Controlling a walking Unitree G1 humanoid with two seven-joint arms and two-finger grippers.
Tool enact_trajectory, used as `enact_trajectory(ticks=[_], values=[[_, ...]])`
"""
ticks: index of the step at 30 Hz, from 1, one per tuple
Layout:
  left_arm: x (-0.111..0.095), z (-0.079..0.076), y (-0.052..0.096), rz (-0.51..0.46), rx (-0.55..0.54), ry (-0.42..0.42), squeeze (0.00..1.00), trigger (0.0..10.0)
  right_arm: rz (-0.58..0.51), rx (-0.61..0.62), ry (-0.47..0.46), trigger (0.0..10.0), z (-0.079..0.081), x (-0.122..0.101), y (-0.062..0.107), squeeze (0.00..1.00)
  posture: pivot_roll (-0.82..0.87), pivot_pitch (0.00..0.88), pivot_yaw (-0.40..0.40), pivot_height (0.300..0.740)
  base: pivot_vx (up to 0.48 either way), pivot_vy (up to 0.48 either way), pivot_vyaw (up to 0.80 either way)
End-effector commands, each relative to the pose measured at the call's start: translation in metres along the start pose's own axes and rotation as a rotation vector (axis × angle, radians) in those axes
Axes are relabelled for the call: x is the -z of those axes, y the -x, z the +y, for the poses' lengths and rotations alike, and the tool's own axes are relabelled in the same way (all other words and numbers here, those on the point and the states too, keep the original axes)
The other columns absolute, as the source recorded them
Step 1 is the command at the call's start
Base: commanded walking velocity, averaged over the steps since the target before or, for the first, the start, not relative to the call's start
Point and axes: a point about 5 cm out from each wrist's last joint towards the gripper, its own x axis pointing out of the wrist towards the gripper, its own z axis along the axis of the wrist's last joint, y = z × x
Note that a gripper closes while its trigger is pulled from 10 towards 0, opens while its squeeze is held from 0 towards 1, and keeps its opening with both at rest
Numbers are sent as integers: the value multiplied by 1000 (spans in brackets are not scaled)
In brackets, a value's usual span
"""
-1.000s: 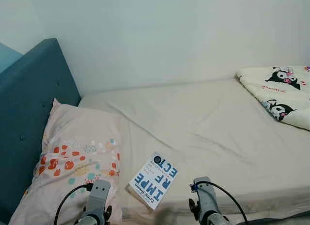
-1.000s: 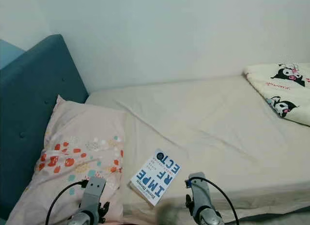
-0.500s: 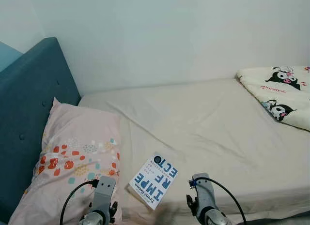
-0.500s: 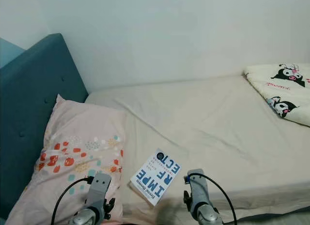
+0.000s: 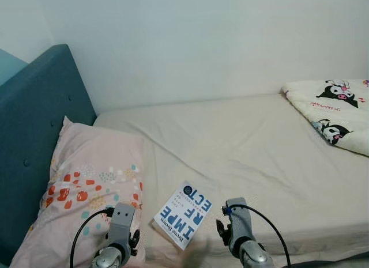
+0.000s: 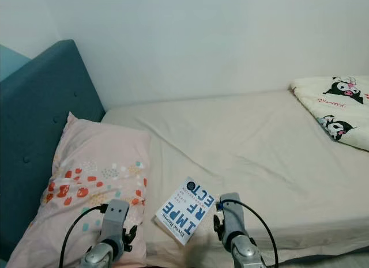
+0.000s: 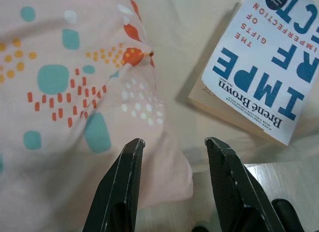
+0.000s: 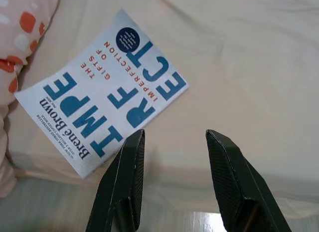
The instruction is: Clean up the room
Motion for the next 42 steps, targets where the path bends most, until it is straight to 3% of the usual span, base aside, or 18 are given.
enact_trajectory(ticks=[1, 11, 23, 26, 42], values=[[0, 9, 2, -11, -25, -3, 0, 10000, -23, -12, -2, 10000, 4, -4, -2, 0, 39, 0, 24, 740, 0, 0, 0], [-9, 6, 0, -74, -31, 78, 0, 10000, -86, -2, 20, 10000, 1, -14, -2, 0, 38, 0, 20, 740, 0, -147, 204], [-17, 5, -2, -96, -42, 58, 0, 10000, -119, -4, 71, 10000, 0, -27, -6, 0, 41, 0, 20, 740, 0, -452, 800], [-18, 6, -2, -94, -57, 101, 0, 10000, -106, -15, 61, 10000, 1, -26, -7, 0, 41, 0, 18, 740, 0, 0, 0], [-25, 6, -3, -122, -46, 90, 0, 10000, -121, -46, 76, 10000, 6, -30, -8, 0, 41, 0, 22, 740, 0, 0, 0]])
